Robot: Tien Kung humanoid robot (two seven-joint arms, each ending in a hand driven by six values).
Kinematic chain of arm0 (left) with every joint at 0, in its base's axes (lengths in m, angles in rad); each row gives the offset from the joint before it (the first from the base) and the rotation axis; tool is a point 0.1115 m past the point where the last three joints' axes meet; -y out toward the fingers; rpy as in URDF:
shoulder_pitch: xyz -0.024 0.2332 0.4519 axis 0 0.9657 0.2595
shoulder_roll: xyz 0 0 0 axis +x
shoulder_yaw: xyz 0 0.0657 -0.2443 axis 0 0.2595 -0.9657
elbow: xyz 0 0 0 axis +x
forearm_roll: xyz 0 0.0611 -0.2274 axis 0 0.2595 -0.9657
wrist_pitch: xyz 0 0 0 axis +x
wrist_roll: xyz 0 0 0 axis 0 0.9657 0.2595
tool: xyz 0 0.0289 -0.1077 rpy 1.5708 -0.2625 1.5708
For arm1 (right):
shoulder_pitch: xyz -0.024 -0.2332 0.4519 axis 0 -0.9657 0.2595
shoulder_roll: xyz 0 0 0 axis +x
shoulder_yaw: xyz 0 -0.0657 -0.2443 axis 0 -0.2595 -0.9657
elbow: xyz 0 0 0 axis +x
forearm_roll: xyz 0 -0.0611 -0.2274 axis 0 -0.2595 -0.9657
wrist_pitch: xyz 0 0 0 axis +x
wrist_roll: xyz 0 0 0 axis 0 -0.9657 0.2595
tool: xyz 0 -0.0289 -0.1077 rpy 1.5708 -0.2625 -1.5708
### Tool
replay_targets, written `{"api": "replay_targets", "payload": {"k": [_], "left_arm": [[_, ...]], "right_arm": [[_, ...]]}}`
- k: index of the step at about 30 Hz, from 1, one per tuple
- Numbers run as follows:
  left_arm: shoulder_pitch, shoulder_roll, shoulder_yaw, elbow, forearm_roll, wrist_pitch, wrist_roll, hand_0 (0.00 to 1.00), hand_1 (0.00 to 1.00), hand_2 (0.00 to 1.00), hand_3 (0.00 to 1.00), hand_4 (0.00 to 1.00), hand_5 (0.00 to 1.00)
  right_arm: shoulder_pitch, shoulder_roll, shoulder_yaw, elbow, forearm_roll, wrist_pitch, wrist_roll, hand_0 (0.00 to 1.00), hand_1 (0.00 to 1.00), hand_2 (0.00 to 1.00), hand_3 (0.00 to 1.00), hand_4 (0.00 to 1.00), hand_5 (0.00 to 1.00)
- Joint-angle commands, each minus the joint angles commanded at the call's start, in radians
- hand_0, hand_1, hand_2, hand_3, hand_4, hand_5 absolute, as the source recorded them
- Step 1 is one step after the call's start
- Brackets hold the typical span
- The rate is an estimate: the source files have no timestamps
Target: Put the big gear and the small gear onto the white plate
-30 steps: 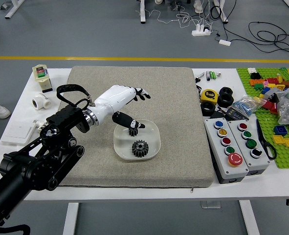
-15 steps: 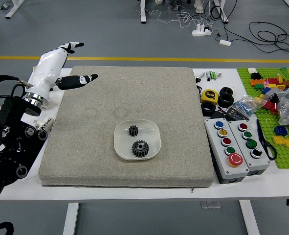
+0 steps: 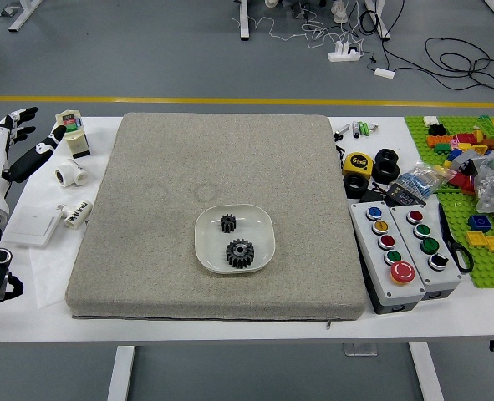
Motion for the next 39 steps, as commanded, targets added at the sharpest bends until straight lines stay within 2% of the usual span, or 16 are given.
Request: {"api": "replay_targets", "payload": {"k": [4, 8, 13, 18, 20, 23, 24, 25, 29, 30, 32, 39], "left_arm": [[0.045, 0.005, -0.021, -0.014, -0.016, -0.009, -0.019, 0.791, 0.796, 0.89, 0.825, 0.912, 0.832], [0.08, 0.013, -0.021, -0.031, -0.05, -0.041, -0.022, 0.8, 0.796, 0.89, 0.821, 0.911, 0.822], [0.119, 0.013, -0.008, -0.062, -0.198, -0.112, -0.017, 0.807, 0.795, 0.893, 0.819, 0.917, 0.847], [0.139, 0.005, 0.002, -0.097, -0.359, -0.168, -0.006, 0.807, 0.793, 0.892, 0.818, 0.919, 0.864], [0.147, -0.001, 0.008, -0.123, -0.428, -0.205, 0.005, 0.807, 0.793, 0.892, 0.818, 0.919, 0.864], [0.152, -0.006, 0.014, -0.148, -0.487, -0.242, 0.013, 0.807, 0.793, 0.892, 0.818, 0.919, 0.864], [0.153, -0.008, 0.016, -0.155, -0.498, -0.254, 0.017, 0.809, 0.791, 0.892, 0.818, 0.928, 0.905], [0.154, -0.01, 0.021, -0.169, -0.51, -0.273, 0.025, 0.809, 0.791, 0.892, 0.818, 0.928, 0.905], [0.158, -0.014, 0.028, -0.198, -0.505, -0.321, 0.048, 0.809, 0.791, 0.892, 0.818, 0.928, 0.905], [0.159, -0.014, 0.029, -0.201, -0.504, -0.326, 0.051, 0.811, 0.79, 0.887, 0.813, 0.944, 0.95], [0.161, -0.017, 0.03, -0.212, -0.488, -0.354, 0.07, 0.811, 0.79, 0.887, 0.813, 0.944, 0.95], [0.161, -0.023, 0.03, -0.214, -0.458, -0.374, 0.087, 0.816, 0.79, 0.884, 0.811, 0.956, 0.973]], "right_arm": [[-0.004, 0.002, 0.005, 0.0, -0.006, 0.001, -0.001, 0.673, 0.681, 0.758, 0.576, 0.777, 0.61], [-0.009, 0.004, 0.009, 0.0, -0.012, 0.001, -0.001, 0.671, 0.68, 0.757, 0.576, 0.776, 0.611], [-0.012, 0.004, 0.012, 0.0, -0.015, 0.001, -0.001, 0.671, 0.68, 0.758, 0.576, 0.775, 0.612], [-0.012, 0.003, 0.013, 0.0, -0.013, 0.001, 0.0, 0.672, 0.679, 0.758, 0.575, 0.775, 0.613], [-0.011, 0.003, 0.013, 0.0, -0.012, 0.001, 0.0, 0.672, 0.679, 0.758, 0.575, 0.775, 0.613], [-0.01, 0.003, 0.012, 0.0, -0.011, 0.001, 0.0, 0.672, 0.679, 0.758, 0.575, 0.775, 0.613], [-0.01, 0.003, 0.012, 0.0, -0.011, 0.001, 0.0, 0.671, 0.679, 0.757, 0.575, 0.775, 0.612], [-0.01, 0.002, 0.012, 0.0, -0.012, 0.002, 0.0, 0.671, 0.679, 0.757, 0.575, 0.775, 0.612], [-0.009, 0.002, 0.012, 0.0, -0.014, 0.002, 0.0, 0.671, 0.679, 0.757, 0.575, 0.775, 0.612], [-0.009, 0.002, 0.012, 0.0, -0.014, 0.002, 0.0, 0.672, 0.679, 0.757, 0.575, 0.774, 0.612], [-0.009, 0.002, 0.011, 0.0, -0.012, 0.002, -0.001, 0.672, 0.679, 0.757, 0.575, 0.774, 0.612], [-0.007, 0.003, 0.009, 0.0, -0.013, 0.002, -0.002, 0.672, 0.679, 0.757, 0.575, 0.774, 0.611]]}}
